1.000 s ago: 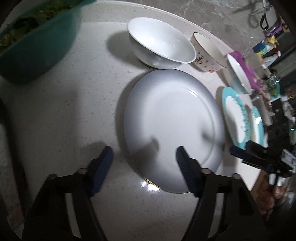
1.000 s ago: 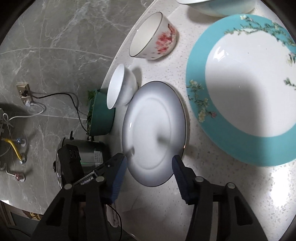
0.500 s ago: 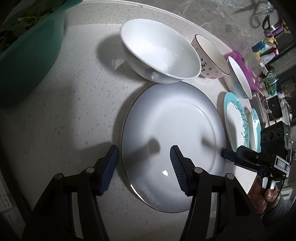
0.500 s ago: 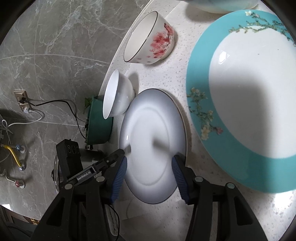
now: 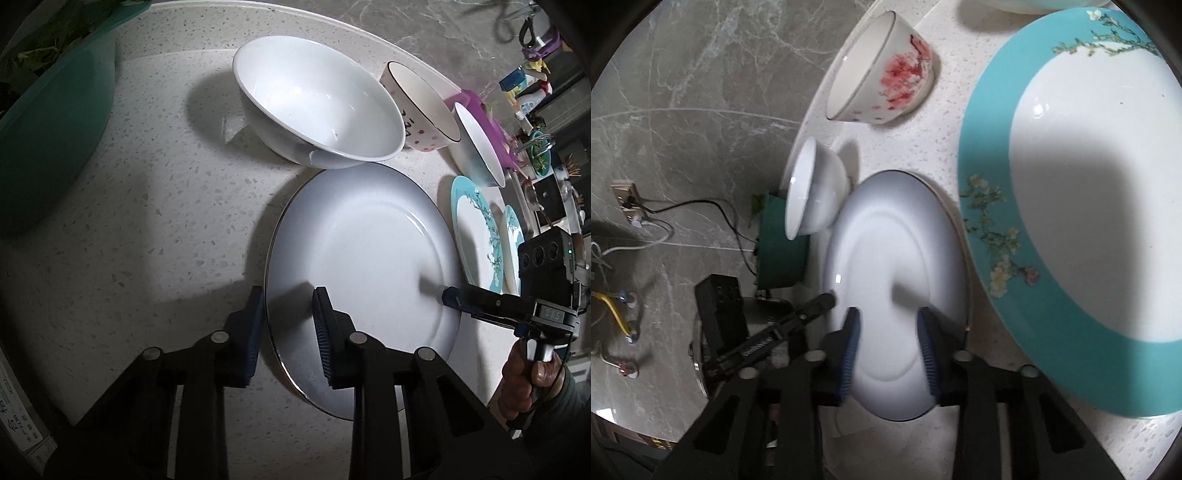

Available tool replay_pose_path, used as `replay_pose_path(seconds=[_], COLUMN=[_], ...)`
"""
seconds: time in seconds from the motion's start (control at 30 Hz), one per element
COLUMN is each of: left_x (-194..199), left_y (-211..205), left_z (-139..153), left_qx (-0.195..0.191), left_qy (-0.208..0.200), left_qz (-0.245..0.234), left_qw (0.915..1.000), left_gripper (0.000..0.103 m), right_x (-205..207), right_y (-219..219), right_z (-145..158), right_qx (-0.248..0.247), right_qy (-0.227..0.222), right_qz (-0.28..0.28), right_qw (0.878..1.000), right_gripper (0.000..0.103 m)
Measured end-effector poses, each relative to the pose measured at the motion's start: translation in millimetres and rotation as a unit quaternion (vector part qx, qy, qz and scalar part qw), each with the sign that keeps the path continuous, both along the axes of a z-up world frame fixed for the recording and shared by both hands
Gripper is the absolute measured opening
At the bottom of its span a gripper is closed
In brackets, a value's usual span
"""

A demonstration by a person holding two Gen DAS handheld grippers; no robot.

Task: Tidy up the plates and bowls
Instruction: 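Lift the grey-rimmed plate with both tools and carry it along the counter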

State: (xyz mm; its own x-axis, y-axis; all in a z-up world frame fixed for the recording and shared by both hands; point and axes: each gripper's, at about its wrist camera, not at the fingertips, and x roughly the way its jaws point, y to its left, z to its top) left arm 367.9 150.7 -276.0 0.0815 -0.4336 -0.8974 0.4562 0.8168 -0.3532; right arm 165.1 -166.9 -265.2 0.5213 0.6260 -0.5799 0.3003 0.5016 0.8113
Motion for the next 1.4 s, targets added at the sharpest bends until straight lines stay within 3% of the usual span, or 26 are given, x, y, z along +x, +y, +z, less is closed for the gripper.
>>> replay_pose_path(seconds=[0.17,0.37,0.57,0.7,0.8,1.03,1.1,1.17,1.4], left_x=[-0.8,0.5,3.5,4.5,4.9,2.9,3.9,6.0,4.9], left_y=[6.7,8.5,3.1,-0.2,-1.9,-6.1,-6.9,-6.9,-3.6], left_z=[-0.5,-0.4,-0.2,-0.4,-0.1,0.2,0.4,0.8,0.7], left_qx=[-0.001,0.002,0.004,0.002,-0.002,0.011,0.017,0.027,0.021], left_qy=[0.003,0.009,0.004,0.002,-0.001,-0.015,-0.017,-0.022,-0.017], left_qz=[0.003,-0.001,-0.014,-0.018,-0.017,-0.023,-0.023,-0.018,-0.009], left_qw=[1.0,1.0,0.9999,0.9998,0.9999,0.9996,0.9995,0.9992,0.9996], left_gripper=[0.024,0.026,0.028,0.029,0.033,0.032,0.029,0.026,0.025], right_x=[-7.5,-26.6,-23.5,-17.0,-13.2,-12.2,-9.7,-8.0,-3.0], right_y=[3.7,-7.8,-14.3,-12.9,-12.0,-6.8,-3.6,-1.7,4.4], right_z=[22.1,26.2,7.9,0.7,-0.9,1.6,4.1,5.7,9.7], right_qx=[-0.057,-0.066,-0.058,-0.027,-0.017,-0.017,-0.027,-0.057,-0.102], right_qy=[-0.008,0.017,0.036,0.031,0.03,0.042,0.053,0.069,0.074], right_qz=[0.013,-0.01,-0.023,-0.028,-0.032,-0.059,-0.06,-0.054,-0.054], right_qw=[0.998,0.998,0.997,0.999,0.999,0.997,0.996,0.995,0.991], right_gripper=[0.036,0.042,0.04,0.039,0.042,0.046,0.043,0.017,0.017])
